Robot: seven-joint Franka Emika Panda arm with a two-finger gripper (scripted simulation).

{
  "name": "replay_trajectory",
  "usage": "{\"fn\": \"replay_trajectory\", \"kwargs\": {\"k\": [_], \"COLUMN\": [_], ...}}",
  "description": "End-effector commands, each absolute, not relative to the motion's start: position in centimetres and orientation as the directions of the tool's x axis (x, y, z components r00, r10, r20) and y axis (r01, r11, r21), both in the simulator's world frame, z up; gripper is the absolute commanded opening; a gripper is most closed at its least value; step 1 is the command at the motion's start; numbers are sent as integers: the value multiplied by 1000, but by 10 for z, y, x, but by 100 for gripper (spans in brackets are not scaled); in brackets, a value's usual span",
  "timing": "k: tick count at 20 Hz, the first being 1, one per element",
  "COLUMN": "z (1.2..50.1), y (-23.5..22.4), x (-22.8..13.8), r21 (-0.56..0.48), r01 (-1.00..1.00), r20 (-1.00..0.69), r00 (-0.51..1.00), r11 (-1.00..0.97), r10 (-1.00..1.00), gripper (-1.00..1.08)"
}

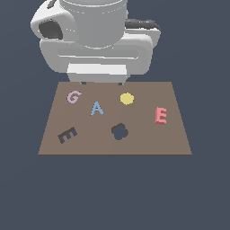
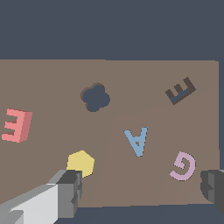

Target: Insert a designated object into the corresponding slot on a board.

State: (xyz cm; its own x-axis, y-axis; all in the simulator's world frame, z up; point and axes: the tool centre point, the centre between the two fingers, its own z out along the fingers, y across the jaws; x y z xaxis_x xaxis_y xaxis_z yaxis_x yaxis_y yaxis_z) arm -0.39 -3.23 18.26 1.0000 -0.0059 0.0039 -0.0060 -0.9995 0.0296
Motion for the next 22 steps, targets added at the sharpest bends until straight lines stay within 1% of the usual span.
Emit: {"fn": "replay_trajectory", "kwargs": {"k": [1,6,11,16,22], "z": [183,178,165,142,106], "y": [-32,-26,-6,27,80], "x": [-4,-4,-4,-4,1], "r21": [30,29,25,20,12], "r01": [-6,-12,-32,-64,-115], "r20": [4,4,3,3,2], "r00": [1000,1000,999,998,993], "r11": [-1000,-1000,-999,-998,-993], "r10": [-6,-12,-32,-64,-115], "gripper": [100,100,100,100,100]}}
